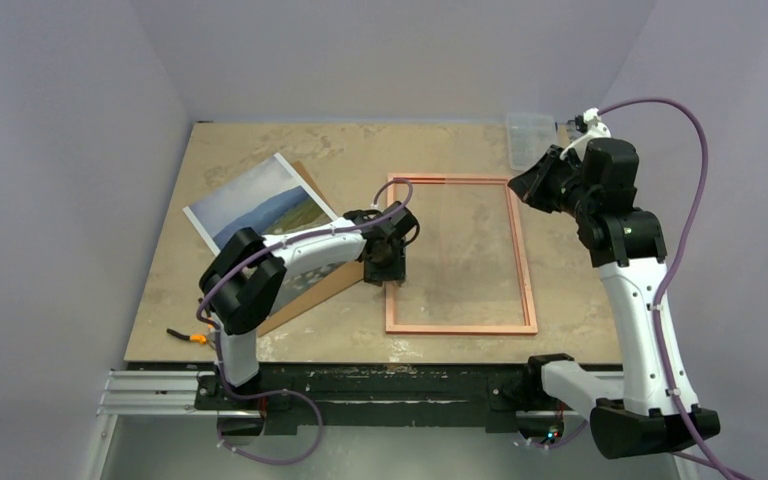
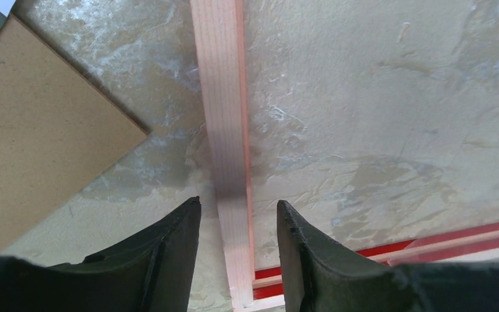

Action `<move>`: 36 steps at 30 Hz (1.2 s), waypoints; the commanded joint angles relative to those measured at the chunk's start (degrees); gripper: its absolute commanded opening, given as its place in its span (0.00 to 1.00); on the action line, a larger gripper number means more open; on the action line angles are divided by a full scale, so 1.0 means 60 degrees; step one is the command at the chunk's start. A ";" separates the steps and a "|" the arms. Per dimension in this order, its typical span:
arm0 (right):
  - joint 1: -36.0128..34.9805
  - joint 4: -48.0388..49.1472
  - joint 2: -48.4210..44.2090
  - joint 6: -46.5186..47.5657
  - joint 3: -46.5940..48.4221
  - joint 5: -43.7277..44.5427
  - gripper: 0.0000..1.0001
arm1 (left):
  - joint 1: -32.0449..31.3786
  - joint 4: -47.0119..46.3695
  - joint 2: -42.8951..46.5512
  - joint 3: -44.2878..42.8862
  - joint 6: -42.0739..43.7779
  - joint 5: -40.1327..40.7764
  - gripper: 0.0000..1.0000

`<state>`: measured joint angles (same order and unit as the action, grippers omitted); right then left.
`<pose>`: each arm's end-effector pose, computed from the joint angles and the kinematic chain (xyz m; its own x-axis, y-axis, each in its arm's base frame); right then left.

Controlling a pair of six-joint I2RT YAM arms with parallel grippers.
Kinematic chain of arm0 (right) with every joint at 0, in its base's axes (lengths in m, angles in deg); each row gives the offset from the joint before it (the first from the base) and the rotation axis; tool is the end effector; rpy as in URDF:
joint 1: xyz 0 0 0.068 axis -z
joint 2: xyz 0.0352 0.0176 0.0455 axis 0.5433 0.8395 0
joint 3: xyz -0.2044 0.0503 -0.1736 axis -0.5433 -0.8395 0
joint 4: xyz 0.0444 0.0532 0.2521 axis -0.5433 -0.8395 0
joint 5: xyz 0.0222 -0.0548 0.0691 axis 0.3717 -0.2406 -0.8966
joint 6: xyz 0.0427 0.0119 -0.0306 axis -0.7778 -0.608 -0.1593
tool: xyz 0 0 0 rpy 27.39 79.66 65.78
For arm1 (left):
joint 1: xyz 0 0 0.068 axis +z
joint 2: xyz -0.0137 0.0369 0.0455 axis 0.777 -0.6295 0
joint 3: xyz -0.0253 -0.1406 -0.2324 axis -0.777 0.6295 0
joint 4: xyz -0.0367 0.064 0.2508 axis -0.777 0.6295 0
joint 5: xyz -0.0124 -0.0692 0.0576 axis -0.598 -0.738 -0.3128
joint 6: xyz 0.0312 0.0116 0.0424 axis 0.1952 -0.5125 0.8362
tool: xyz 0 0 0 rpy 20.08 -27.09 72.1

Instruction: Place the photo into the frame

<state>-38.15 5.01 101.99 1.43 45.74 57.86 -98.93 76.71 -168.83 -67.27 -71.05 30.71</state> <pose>0.2031 0.0254 0.4314 -0.4943 0.4189 -0.7617 -0.0336 0.8663 0.4983 0.2526 -0.2780 0.1864 -0.9657 -0.0669 -0.2508 -0.0064 0.9720 -0.2348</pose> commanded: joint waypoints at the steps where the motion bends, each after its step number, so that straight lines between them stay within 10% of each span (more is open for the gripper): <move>1: -0.0014 0.0354 -0.0245 0.0156 0.0220 0.0110 0.00 | -0.0037 0.0537 -0.0245 -0.0322 0.0088 0.0493 0.44; 15: -0.0015 0.0795 -0.0117 0.0085 -0.0415 -0.0488 0.00 | 0.0068 -0.0076 0.0120 0.0898 -0.0615 0.0199 0.07; 36: -0.0008 0.1186 0.0175 -0.0002 -0.0895 -0.1362 0.00 | 0.0168 -0.0359 0.1980 0.2974 -0.1009 0.0372 0.00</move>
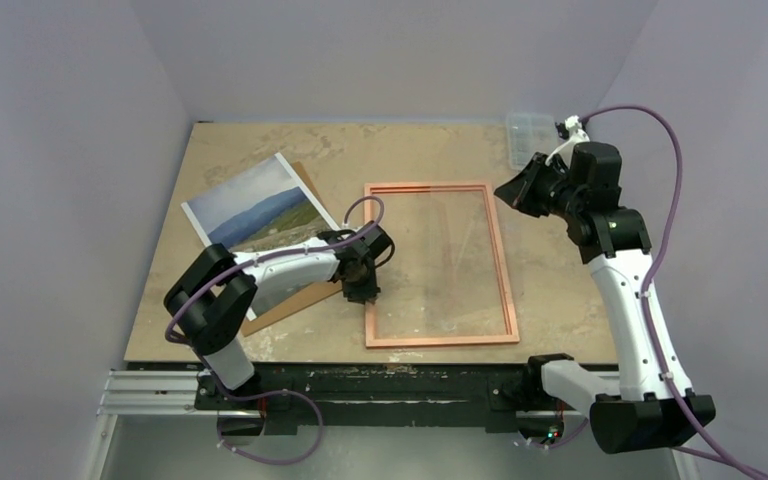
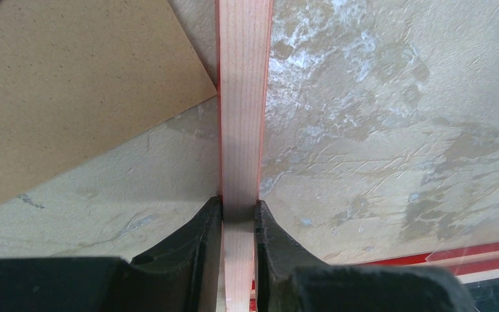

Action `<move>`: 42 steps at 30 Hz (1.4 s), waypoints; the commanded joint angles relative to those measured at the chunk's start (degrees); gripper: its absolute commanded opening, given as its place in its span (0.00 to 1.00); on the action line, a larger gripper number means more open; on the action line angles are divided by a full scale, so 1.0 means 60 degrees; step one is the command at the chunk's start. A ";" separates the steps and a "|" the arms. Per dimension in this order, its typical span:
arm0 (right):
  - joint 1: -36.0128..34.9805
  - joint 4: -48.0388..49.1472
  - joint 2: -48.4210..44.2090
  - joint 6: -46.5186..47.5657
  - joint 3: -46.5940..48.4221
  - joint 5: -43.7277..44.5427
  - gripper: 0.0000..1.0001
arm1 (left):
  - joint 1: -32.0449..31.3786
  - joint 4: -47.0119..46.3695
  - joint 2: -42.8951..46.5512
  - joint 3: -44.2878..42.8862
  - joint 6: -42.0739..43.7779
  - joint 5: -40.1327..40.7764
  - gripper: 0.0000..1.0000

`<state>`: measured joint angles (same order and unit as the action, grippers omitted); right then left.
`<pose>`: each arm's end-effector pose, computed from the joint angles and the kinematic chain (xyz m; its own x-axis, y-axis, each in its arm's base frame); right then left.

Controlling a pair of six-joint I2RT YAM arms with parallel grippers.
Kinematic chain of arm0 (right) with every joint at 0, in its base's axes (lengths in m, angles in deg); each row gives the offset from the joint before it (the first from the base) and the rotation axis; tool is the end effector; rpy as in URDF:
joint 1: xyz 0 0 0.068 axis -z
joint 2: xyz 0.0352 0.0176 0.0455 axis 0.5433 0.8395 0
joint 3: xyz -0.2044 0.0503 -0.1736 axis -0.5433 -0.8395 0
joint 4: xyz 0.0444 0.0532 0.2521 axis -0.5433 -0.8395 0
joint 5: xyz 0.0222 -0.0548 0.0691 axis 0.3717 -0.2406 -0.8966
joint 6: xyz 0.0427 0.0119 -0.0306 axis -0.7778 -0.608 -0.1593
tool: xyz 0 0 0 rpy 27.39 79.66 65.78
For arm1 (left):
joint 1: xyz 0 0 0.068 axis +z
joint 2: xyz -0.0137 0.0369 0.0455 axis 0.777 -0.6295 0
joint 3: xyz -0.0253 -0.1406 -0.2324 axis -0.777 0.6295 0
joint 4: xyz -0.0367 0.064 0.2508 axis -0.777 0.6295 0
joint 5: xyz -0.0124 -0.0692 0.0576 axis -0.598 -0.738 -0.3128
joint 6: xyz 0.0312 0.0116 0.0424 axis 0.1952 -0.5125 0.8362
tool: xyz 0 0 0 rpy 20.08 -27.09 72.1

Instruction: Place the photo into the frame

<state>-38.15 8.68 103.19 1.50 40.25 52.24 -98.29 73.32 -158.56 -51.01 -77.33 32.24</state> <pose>0.2183 0.0302 0.4034 -0.5720 0.3997 -0.7163 -0.0802 0.8418 0.5338 0.2155 -0.2302 0.1701 -0.9584 -0.1805 -0.2211 -0.1338 0.9684 -0.2107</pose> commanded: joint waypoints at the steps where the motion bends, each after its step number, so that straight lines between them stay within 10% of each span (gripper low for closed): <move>1: -0.0016 0.0584 -0.0008 -0.0034 0.0029 -0.0471 0.00 | 0.0063 0.0174 0.0300 0.0251 0.0067 0.0098 0.02; 11: -0.0012 0.0727 0.0275 -0.0203 0.0115 -0.1023 0.00 | 0.0101 -0.0589 0.2154 0.0670 0.0323 0.0216 0.68; 15: -0.0005 0.0854 0.0476 -0.0283 0.0029 -0.1333 0.00 | 0.0328 -0.1616 0.3185 0.1725 0.0117 -0.0292 0.80; 27: 0.0004 0.1492 0.0951 -0.0907 -0.0498 -0.2297 0.00 | 0.1109 -0.3242 0.2912 0.3170 -0.0420 -0.1566 0.39; 42: 0.0027 0.1824 0.1329 -0.1066 -0.0943 -0.2772 0.00 | 0.1117 -0.2611 0.2378 0.2921 -0.0439 -0.1057 0.17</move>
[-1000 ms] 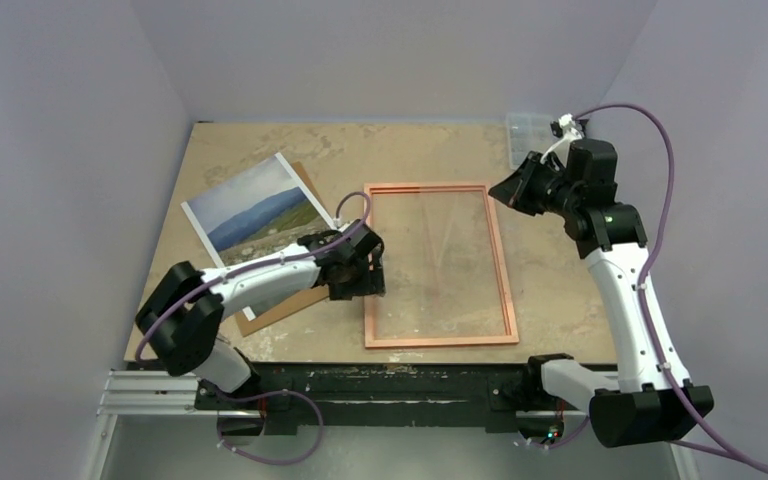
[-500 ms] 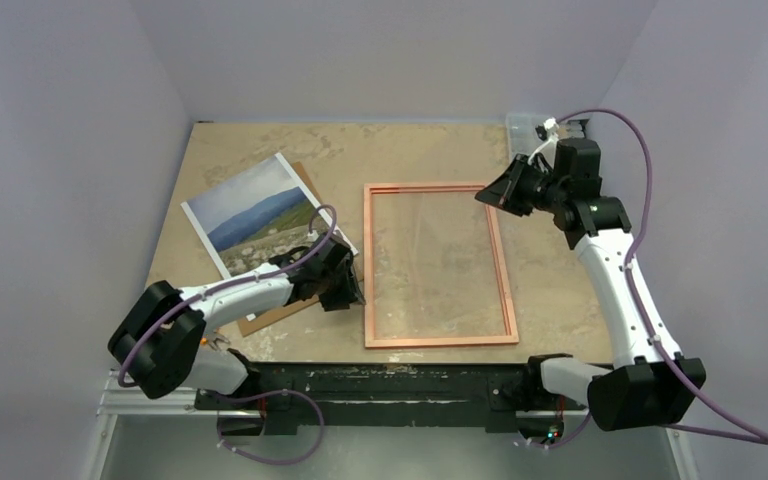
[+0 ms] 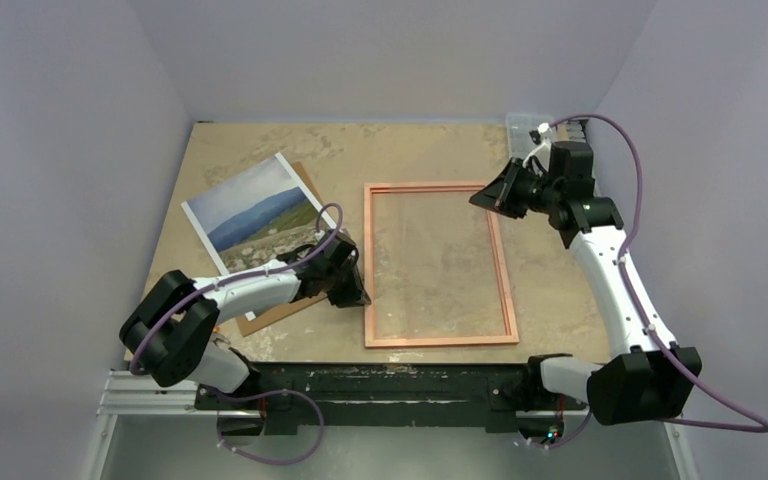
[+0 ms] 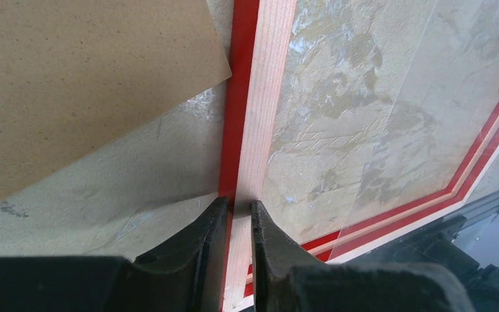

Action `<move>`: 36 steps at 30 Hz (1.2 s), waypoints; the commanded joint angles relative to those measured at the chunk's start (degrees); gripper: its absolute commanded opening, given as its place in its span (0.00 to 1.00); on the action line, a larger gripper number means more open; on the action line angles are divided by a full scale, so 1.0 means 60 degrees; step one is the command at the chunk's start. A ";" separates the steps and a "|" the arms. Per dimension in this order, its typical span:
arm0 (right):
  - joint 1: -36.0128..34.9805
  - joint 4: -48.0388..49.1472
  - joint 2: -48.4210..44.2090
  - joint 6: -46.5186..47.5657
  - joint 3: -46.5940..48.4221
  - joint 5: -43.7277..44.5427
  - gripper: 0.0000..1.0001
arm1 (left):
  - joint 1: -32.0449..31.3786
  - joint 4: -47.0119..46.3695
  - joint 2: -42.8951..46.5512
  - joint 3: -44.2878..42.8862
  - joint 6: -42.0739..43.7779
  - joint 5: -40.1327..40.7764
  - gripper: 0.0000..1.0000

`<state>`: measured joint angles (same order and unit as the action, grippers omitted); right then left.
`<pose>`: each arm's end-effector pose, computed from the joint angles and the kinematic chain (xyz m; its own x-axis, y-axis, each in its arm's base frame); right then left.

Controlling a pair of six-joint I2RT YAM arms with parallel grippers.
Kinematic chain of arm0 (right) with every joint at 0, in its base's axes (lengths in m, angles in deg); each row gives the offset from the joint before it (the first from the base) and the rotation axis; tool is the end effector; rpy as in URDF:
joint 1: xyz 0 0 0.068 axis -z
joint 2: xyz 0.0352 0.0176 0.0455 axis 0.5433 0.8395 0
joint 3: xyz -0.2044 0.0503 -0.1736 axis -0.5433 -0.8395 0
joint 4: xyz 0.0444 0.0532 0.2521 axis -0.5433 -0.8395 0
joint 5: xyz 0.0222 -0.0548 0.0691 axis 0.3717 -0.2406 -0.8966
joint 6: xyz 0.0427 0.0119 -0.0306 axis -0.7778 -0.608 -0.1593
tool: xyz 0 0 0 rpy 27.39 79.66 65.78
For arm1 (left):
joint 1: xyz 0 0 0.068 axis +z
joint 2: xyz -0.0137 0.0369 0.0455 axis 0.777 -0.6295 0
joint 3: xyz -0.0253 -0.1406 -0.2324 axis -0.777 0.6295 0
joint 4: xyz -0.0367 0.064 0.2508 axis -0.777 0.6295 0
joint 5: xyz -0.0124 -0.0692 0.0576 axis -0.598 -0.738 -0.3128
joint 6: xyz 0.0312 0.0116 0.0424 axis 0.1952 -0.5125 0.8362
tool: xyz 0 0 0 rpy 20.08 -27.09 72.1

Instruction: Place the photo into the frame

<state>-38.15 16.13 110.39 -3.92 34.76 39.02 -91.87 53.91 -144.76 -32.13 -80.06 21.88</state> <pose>0.2579 0.0414 0.3575 -0.7276 0.4132 -0.5475 -0.1116 0.7162 0.6889 0.1990 -0.1778 0.1614 -0.9280 -0.3196 -0.1914 -0.1887 0.8462 -0.4984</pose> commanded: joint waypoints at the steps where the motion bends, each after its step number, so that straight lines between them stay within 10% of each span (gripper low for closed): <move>1: 0.0033 0.0663 0.0162 -0.0276 -0.0043 -0.0691 0.00 | 0.0046 0.0654 0.0101 -0.0244 0.0026 0.0684 0.16; 36: 0.0024 0.2545 0.0692 -0.2154 -0.1107 -0.1244 0.00 | 0.0021 0.1171 -0.0203 -0.0571 0.0318 0.0809 0.01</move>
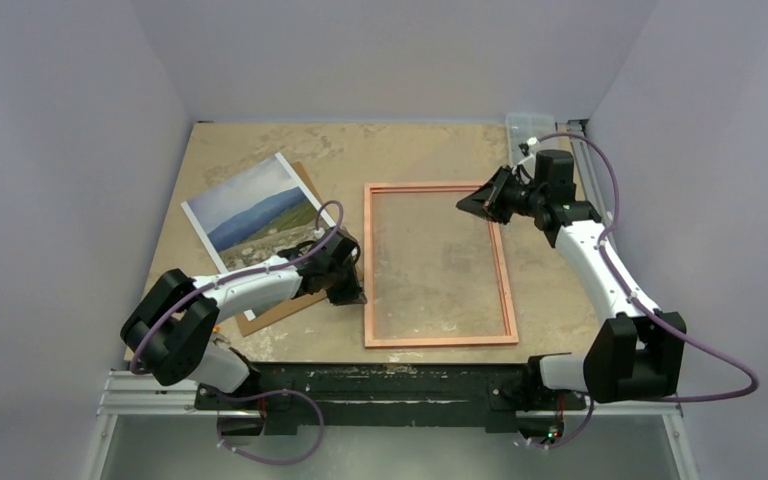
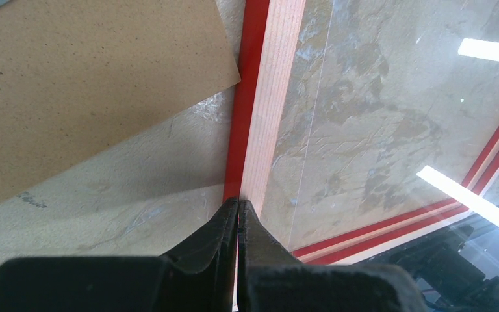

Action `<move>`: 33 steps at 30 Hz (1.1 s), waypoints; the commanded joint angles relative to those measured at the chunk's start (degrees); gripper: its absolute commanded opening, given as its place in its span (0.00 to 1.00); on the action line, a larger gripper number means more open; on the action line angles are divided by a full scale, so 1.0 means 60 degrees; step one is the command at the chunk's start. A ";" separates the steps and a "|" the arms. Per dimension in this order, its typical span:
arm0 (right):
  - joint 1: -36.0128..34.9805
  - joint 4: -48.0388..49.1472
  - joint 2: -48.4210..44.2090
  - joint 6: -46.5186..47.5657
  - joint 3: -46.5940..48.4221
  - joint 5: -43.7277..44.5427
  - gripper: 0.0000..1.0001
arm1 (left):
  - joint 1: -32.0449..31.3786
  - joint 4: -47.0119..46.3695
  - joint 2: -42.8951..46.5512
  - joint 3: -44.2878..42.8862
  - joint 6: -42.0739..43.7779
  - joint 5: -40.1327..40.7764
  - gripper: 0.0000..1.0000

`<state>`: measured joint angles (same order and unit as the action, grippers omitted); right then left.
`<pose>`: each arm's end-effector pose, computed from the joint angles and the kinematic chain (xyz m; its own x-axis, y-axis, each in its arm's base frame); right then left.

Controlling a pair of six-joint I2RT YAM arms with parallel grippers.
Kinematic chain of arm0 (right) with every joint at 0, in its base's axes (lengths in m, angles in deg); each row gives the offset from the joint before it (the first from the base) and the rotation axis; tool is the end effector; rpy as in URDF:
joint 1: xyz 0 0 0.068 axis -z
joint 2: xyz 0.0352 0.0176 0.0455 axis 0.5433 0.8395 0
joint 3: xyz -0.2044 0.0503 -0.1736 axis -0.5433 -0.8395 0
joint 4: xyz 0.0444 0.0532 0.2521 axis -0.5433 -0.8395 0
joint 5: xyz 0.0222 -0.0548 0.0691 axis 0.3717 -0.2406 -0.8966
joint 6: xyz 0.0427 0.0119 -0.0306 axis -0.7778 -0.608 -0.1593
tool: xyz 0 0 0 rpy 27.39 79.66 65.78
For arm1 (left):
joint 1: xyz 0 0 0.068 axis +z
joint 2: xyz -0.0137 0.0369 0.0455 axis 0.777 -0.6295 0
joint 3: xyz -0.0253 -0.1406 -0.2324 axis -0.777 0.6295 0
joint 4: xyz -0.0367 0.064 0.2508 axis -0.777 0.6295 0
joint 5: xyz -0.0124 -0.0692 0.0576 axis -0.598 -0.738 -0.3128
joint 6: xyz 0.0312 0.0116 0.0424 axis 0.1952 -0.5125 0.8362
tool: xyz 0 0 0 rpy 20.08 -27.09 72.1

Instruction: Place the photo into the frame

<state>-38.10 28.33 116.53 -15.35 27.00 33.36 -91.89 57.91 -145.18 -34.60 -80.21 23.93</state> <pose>0.2871 0.0468 0.3039 -0.7909 0.5047 -0.3462 0.0138 0.5802 0.8144 0.2021 -0.1789 0.1676 -0.9228 -0.3296 -0.1998 -0.2091 0.8636 -0.4588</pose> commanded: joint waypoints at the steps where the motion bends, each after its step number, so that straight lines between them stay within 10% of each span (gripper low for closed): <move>1: 0.0012 0.0491 -0.0365 -0.0242 0.0223 -0.0282 0.00 | 0.0034 0.0522 -0.0152 -0.0157 0.0345 0.0476 0.01; 33: 0.0009 0.1430 0.0119 -0.0511 -0.0461 -0.0192 0.00 | 0.0035 0.0685 -0.0315 -0.0288 0.0477 0.0513 0.00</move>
<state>-38.10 32.96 117.12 -17.63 24.73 33.36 -91.87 59.09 -145.73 -35.56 -79.16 24.09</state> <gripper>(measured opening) 0.003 0.003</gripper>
